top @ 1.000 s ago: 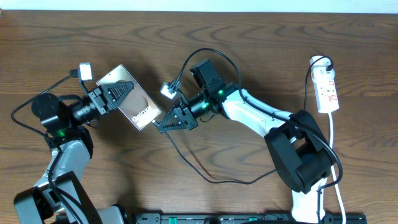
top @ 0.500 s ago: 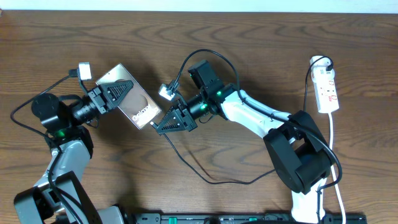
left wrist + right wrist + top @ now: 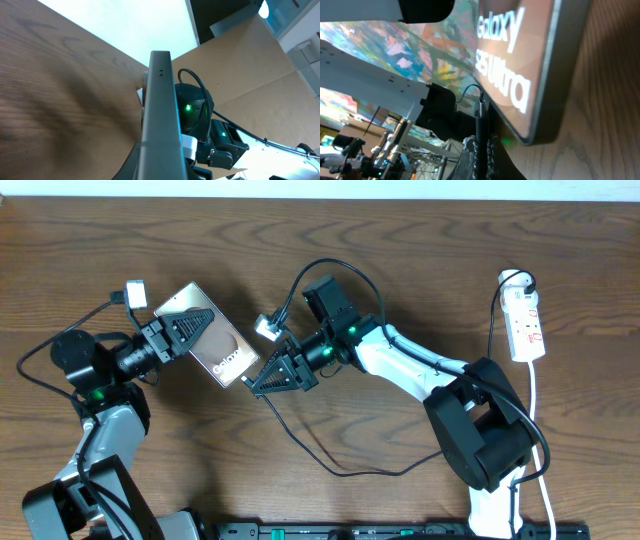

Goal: Plug charger to phone and switch on socket

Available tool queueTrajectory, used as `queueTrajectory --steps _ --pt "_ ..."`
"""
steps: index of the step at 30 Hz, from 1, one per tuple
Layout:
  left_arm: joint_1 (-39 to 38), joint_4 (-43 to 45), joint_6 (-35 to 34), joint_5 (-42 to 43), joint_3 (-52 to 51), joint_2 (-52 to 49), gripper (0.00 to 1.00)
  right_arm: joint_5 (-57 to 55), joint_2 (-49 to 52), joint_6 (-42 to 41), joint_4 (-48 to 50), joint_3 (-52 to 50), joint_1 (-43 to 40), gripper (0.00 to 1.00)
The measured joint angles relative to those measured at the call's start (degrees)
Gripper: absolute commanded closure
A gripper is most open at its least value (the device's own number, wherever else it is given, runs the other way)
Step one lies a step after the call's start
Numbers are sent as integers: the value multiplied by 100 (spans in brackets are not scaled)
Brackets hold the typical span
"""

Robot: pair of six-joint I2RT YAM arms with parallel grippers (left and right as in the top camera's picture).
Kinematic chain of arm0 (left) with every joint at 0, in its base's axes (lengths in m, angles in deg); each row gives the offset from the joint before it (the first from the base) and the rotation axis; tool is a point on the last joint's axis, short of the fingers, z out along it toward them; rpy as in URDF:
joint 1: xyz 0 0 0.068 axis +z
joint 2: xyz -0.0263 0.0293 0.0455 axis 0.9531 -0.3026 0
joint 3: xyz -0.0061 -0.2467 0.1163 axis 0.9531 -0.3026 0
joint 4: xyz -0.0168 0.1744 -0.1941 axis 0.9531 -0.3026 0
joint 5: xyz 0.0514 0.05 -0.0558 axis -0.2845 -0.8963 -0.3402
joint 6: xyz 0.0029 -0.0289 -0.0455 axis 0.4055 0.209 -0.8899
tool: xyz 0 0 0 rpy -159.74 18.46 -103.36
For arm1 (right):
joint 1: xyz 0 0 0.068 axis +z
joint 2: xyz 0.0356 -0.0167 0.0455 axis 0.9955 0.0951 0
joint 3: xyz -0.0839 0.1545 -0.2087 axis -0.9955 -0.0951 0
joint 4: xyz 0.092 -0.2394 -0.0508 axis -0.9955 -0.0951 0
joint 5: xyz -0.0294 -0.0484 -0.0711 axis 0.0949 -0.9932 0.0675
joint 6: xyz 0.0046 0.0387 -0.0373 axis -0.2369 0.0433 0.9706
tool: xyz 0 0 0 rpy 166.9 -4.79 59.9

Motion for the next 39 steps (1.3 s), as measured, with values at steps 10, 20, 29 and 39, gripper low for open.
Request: queueTrajectory --steps 10,20,29,39 --pt "0 2 -120 0 0 0 93 -52 0 -61 2 0 0 99" --pt "0 133 -120 0 0 0 93 -52 0 -109 9 0 -4 99" --pt "0 136 -122 2 0 0 93 -35 0 -127 35 0 -11 99" --pt "0 136 -120 15 0 0 92 -26 0 -149 63 0 -22 99"
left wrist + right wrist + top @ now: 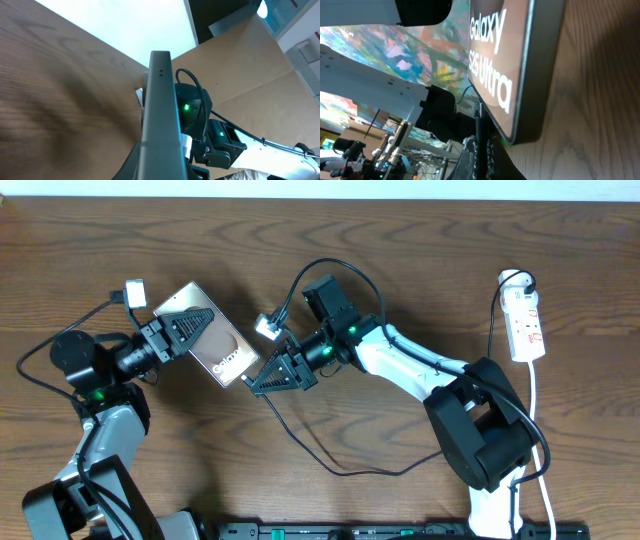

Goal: Plug charger to phone and switch on socket

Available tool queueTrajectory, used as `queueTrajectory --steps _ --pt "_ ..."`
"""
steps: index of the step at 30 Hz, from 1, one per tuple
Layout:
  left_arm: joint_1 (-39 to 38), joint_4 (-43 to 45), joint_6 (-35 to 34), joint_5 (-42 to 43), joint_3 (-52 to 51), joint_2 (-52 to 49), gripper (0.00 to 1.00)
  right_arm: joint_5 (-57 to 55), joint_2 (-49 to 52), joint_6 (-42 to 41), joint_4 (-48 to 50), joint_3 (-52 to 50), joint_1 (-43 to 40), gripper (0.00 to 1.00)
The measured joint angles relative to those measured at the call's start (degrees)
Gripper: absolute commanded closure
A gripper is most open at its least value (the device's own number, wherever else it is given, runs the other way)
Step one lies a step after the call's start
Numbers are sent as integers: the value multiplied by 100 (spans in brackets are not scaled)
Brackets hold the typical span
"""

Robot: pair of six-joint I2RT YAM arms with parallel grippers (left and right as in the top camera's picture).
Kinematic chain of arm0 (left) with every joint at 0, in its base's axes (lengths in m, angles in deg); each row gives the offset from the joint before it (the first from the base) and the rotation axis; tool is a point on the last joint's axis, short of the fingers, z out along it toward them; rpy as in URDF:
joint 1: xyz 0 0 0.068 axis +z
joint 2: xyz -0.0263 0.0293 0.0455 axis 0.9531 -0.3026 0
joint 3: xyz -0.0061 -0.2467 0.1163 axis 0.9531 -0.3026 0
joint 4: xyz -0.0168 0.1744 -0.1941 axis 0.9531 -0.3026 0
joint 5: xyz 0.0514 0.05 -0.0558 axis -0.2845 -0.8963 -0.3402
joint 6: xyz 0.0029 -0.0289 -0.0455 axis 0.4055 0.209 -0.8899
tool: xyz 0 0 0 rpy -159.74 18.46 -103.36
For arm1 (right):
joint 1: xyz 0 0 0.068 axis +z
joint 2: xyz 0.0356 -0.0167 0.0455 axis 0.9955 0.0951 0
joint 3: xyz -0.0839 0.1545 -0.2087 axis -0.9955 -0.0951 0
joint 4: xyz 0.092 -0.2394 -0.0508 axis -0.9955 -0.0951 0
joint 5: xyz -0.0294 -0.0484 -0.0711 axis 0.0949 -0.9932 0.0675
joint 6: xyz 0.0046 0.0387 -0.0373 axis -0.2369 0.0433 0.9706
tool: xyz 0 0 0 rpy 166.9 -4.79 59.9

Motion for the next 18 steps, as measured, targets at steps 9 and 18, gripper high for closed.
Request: queueTrajectory --steps 9,18 --pt "0 0 0 7 0 0 92 0 0 -20 4 0 -76 99" --pt "2 13 -17 -28 0 0 92 0 0 -225 197 -7 -74 99"
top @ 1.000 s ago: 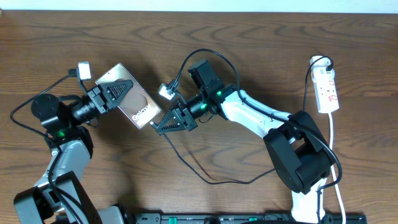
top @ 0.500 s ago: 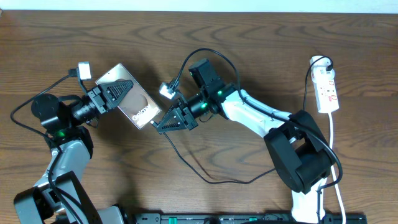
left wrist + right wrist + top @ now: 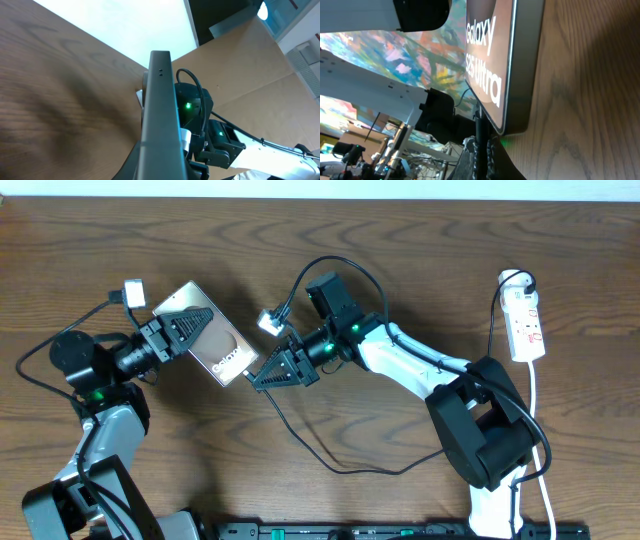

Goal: Plug charger to phone and switch on socket

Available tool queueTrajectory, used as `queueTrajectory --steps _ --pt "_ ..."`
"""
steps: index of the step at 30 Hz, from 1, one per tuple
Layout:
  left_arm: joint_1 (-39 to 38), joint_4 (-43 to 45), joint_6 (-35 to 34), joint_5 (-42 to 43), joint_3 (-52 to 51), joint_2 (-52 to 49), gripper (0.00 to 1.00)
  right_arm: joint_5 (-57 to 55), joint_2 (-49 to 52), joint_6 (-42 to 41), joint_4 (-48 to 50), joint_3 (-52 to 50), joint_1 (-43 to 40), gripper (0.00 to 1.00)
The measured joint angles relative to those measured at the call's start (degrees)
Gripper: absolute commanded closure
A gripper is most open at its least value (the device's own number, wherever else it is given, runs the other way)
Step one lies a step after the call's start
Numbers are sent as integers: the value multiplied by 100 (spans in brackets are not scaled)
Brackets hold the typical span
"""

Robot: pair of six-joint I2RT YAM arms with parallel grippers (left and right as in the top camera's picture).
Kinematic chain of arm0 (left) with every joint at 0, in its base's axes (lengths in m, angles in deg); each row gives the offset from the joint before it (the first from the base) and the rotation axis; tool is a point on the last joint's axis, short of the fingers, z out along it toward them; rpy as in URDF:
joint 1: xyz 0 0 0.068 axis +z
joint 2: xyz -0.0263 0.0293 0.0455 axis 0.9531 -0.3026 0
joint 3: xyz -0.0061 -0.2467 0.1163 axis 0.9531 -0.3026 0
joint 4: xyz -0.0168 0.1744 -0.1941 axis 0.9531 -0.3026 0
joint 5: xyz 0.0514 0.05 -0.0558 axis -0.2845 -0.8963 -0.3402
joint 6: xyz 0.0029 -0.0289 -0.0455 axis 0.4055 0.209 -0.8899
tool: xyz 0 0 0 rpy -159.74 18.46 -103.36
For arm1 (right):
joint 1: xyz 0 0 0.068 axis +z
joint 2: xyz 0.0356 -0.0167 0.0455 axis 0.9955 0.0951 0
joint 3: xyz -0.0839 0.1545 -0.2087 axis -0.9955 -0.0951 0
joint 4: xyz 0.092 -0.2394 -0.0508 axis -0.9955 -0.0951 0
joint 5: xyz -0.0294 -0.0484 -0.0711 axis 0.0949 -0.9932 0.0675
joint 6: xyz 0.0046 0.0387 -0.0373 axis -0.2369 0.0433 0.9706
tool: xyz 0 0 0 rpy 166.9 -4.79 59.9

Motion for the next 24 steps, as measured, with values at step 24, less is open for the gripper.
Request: queueTrajectory --steps 24 --pt "-83 2 -2 -81 0 0 93 2 7 -127 70 -17 0 99"
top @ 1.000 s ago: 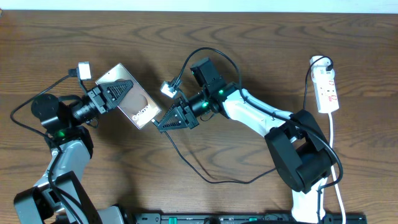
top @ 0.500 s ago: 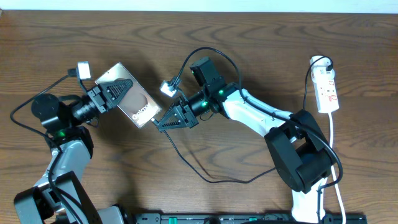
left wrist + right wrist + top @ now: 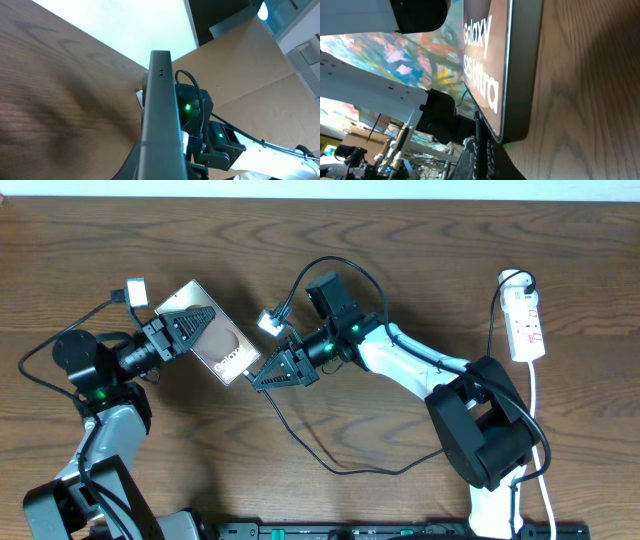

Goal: Plug charger to phone and switch on socket

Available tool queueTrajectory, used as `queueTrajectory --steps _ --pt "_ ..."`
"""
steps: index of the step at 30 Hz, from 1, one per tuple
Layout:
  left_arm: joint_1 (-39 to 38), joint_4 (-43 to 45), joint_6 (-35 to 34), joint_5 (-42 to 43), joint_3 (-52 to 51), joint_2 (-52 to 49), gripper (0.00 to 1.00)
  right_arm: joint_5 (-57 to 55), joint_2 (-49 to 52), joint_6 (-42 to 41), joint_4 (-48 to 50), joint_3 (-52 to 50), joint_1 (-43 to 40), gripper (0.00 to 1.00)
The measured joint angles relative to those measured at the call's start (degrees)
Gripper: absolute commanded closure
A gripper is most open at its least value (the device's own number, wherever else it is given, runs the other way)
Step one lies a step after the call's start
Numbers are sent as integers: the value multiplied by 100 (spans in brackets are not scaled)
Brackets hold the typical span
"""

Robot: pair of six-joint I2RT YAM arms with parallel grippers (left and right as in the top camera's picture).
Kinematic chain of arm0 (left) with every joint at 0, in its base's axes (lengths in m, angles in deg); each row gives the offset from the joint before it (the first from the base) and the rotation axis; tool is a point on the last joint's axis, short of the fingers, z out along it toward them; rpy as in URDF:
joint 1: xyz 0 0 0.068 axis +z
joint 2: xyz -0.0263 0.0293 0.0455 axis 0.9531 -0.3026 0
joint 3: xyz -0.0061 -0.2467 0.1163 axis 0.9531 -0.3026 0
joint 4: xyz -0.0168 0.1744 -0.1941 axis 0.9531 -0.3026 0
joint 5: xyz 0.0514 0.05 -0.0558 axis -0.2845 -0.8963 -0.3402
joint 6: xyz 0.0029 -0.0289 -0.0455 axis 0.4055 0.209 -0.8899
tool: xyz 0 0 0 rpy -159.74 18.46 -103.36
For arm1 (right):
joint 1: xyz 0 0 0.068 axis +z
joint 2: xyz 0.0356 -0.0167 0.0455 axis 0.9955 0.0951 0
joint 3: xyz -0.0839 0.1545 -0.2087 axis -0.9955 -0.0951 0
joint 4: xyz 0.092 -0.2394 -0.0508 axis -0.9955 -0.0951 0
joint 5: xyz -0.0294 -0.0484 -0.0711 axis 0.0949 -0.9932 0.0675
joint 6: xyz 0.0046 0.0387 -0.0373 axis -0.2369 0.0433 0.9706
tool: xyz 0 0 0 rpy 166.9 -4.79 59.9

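Note:
The phone, its screen reading "Galaxy S25 Ultra", is held on edge above the table by my left gripper, which is shut on it. The left wrist view shows it as a grey slab seen edge-on. My right gripper is shut on the black charger cable, its tip right at the phone's lower end. The plug end and the phone's port are hidden. The white socket strip lies at the far right with a white plug in its top.
The black charger cable loops across the table between the arms and over the right arm. A white cord runs from the socket strip down the right edge. A small white tag sits on the left wrist.
The right gripper has edged slightly closer to the phone; in its wrist view the phone's lower end stands more upright and nearer. The left gripper holds the phone unchanged.
Throughout, the left gripper has held the phone on edge and the right gripper the cable. At each moment the right wrist view showed the phone's end turned a little more square and nearer the cable tip, which now lies against its lower corner.

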Motion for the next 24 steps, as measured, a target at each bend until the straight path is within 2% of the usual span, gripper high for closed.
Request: queueTrajectory --steps 24 --pt "2 59 2 -26 2 0 93 42 11 -411 387 -61 4 99"
